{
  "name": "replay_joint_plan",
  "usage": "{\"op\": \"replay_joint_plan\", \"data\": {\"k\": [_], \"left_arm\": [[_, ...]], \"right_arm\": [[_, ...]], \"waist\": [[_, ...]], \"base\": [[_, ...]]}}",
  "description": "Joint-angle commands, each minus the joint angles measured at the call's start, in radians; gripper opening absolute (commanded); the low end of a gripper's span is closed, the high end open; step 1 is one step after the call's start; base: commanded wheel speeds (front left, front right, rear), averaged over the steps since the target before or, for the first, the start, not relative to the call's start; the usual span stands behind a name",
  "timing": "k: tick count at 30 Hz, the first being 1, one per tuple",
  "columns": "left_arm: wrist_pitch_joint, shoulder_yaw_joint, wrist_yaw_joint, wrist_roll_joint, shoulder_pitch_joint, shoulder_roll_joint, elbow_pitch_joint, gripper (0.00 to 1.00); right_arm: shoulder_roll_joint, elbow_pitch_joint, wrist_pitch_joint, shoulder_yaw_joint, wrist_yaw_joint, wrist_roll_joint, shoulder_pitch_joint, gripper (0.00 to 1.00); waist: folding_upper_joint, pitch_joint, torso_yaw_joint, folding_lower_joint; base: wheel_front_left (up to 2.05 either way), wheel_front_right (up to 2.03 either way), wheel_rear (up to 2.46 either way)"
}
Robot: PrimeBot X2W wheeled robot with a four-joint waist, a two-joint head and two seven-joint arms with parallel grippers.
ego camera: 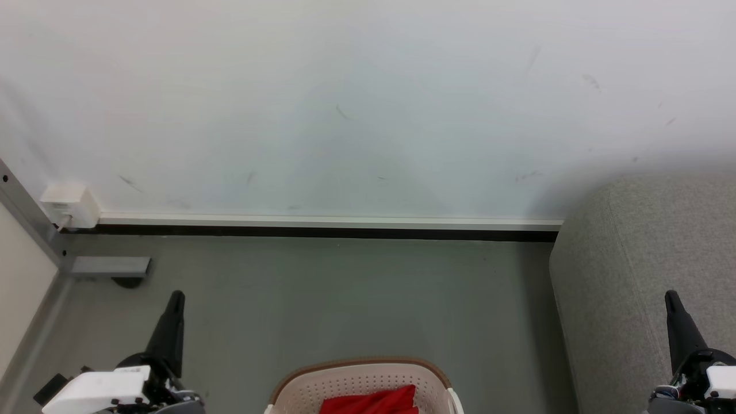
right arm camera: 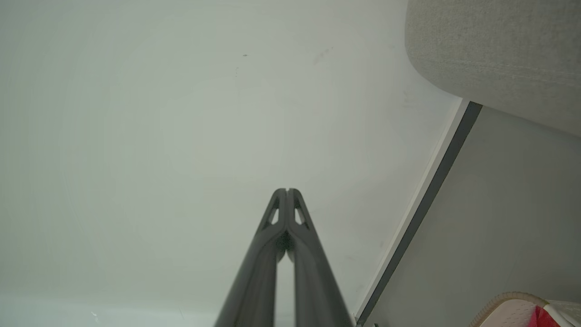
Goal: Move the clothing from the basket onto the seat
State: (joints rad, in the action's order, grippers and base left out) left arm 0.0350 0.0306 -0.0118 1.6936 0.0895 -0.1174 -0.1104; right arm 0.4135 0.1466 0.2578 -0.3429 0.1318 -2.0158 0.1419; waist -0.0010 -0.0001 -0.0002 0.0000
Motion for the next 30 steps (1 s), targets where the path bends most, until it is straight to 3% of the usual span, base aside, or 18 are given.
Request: {"op": "replay_joint_plan", "data": {"k": [1,30], "left_arm": [[0.006,0.005,0.000,-0.011,0.005,-0.003,0.001,0.00],[0.009,0.011,0.000,-0.017,0.006,0.002,0.001,0.00]], "right_arm": [[0.005,0.000,0.005,0.004,-0.002,-0.005,0.010,0.00],[0.005,0.000,0.005,0.004,-0.002,-0.005,0.010,0.00]], "waist": [[0.0000,0.000,0.000,0.0000],[0.0000,0.000,0.000,0.0000]], "base": [[0.00,0.00,0.00],[0.00,0.00,0.00]]}}
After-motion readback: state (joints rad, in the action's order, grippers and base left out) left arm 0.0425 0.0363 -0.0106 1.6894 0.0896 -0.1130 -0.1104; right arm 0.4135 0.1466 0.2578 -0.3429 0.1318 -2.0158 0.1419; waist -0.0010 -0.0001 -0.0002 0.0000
